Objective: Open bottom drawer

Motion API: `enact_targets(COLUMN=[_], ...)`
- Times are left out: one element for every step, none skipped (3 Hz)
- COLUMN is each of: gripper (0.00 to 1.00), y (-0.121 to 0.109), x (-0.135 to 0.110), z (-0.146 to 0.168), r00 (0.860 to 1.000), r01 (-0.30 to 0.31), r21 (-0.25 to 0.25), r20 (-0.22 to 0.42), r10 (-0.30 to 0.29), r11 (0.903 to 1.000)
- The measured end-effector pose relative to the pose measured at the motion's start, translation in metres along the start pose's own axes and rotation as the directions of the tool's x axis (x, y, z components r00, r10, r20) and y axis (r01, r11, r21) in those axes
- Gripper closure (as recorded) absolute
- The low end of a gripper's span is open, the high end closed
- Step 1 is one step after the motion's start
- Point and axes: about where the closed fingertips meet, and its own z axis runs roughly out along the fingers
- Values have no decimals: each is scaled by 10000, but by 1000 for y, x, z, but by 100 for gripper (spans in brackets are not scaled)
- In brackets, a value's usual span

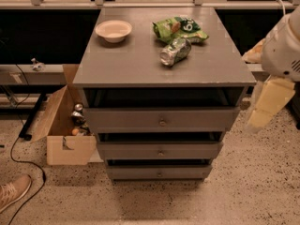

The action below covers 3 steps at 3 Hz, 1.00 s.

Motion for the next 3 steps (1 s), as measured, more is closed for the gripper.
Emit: enact_targets(gripper=[0, 0, 0], y=[16, 39, 37], x=[-2, -7, -9], z=[66, 135, 130], r00=[9962, 9722, 9743], r01=[14, -428, -383], r21=[-401, -1014, -925], r20=[869, 2251, 2178], r10=[21, 648, 577], r11=[9992, 9939, 9950])
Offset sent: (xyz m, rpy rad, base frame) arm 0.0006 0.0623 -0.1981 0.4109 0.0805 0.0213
